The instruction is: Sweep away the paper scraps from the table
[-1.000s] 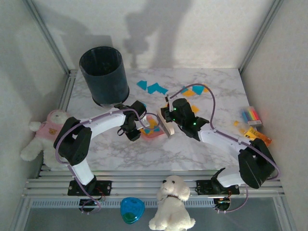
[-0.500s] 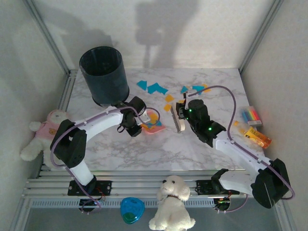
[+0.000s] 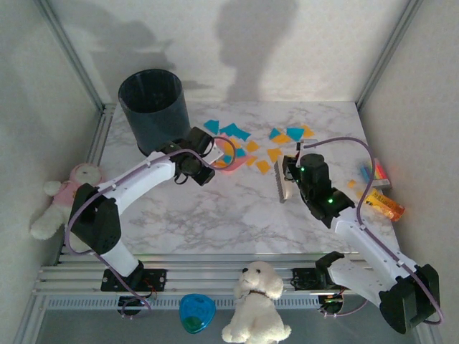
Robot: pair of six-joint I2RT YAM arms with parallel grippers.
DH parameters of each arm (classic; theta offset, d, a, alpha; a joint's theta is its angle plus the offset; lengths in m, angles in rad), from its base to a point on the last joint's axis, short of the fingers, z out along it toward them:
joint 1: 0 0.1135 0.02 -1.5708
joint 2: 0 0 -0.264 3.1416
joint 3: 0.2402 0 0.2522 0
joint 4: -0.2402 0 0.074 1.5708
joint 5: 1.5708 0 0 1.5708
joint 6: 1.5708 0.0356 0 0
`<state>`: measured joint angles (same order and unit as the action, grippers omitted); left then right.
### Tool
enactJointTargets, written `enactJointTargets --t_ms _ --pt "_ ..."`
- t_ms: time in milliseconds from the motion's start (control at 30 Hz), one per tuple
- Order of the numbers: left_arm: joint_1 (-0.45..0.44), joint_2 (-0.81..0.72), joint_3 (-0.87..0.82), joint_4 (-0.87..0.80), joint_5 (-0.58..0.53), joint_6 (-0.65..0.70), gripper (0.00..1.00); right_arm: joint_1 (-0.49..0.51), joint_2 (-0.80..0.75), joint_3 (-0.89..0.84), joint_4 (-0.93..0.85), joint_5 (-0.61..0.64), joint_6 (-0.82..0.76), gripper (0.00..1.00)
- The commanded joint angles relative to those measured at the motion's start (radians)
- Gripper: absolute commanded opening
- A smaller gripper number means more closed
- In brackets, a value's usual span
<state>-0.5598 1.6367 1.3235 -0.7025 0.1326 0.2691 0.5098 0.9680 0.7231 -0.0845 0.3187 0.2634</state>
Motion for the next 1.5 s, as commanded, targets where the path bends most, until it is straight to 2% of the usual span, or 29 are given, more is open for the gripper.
enactJointTargets --t_ms 0,200,533,1467 --pt "0.021 -0.046 0.046 0.046 0.084 -0.046 0.0 -0.007 -0.024 -0.007 -0.007 0.011 0.014 0.0" --pt "0.085 -0.09 0.058 0.123 0.23 -0.104 0.0 -0.011 -0.018 0.004 -0.033 -0.022 0.028 0.0" --pt "0.171 -0.15 0.068 0.223 0.362 -0.214 0.0 -0.017 -0.008 0.015 -0.052 -0.045 0.024 0.0" --pt "0.463 -0.181 0.152 0.397 0.722 -0.518 0.0 -0.018 0.015 0.047 -0.075 -0.065 0.011 0.0"
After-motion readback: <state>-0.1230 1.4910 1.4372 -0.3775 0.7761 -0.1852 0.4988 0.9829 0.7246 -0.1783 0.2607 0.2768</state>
